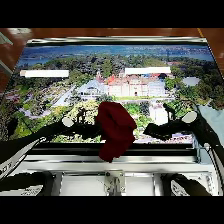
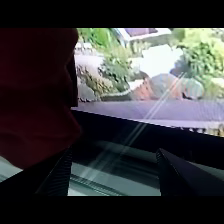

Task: Fold the shirts.

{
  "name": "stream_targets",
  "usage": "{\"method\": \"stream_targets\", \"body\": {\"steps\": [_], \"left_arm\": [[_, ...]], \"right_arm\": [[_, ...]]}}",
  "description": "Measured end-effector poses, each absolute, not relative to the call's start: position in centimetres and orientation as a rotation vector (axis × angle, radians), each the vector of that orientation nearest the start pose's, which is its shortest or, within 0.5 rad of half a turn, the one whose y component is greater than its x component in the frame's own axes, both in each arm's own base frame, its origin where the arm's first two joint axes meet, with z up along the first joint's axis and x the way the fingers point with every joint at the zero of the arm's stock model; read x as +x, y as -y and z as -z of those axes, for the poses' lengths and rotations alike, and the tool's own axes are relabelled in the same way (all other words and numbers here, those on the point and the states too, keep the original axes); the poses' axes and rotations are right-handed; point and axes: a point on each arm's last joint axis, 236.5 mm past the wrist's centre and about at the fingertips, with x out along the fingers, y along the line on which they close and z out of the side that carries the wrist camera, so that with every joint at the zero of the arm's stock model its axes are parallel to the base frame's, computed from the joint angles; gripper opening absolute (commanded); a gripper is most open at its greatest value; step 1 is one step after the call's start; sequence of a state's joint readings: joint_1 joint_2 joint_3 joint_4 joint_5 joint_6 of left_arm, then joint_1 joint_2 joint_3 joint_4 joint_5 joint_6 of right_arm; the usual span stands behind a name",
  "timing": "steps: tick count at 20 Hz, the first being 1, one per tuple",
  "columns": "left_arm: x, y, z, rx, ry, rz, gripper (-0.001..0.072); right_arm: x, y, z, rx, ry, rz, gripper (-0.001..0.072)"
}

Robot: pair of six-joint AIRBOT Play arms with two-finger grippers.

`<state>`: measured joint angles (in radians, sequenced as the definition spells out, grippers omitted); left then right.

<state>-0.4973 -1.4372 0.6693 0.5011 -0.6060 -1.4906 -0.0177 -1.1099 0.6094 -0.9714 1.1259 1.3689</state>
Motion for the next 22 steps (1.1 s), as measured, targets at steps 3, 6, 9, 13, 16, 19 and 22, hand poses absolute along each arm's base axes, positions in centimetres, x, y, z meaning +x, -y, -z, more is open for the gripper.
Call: {"method": "stream_targets", "body": {"steps": [3, 6, 9, 13, 16, 19, 22], "left_arm": [[27.4, 28.3, 11.2, -0.738, -1.429, 0.367, 0.0039], [27.7, 28.5, 9.9, -0.731, -1.396, 0.399, 0.0039], [27.8, 28.5, 9.1, -0.728, -1.376, 0.416, 0.0039], [28.7, 28.4, 7.9, -0.718, -1.320, 0.432, 0.0038], [30.3, 27.7, 5.8, -0.712, -1.228, 0.440, 0.0037], [32.2, 26.2, 1.4, -0.604, -1.084, 0.493, 0.0037], [34.2, 24.2, -6.4, -0.490, -0.877, 0.543, 0.0037]], "right_arm": [[24.0, -14.2, 8.3, 0.506, -1.496, -0.361, 0.0636], [23.9, -16.2, 9.4, 0.520, -1.499, -0.362, 0.0636], [22.9, -18.0, 10.7, 0.545, -1.549, -0.374, 0.0426], [22.8, -18.9, 11.6, 0.574, -1.570, -0.367, 0.0068], [23.9, -18.8, 11.0, 0.576, -1.529, -0.373, 0.0063], [27.0, -18.8, 7.1, 0.525, -1.375, -0.448, 0.0062], [31.7, -17.6, -1.1, 0.410, -1.099, -0.508, 0.0062]]}}
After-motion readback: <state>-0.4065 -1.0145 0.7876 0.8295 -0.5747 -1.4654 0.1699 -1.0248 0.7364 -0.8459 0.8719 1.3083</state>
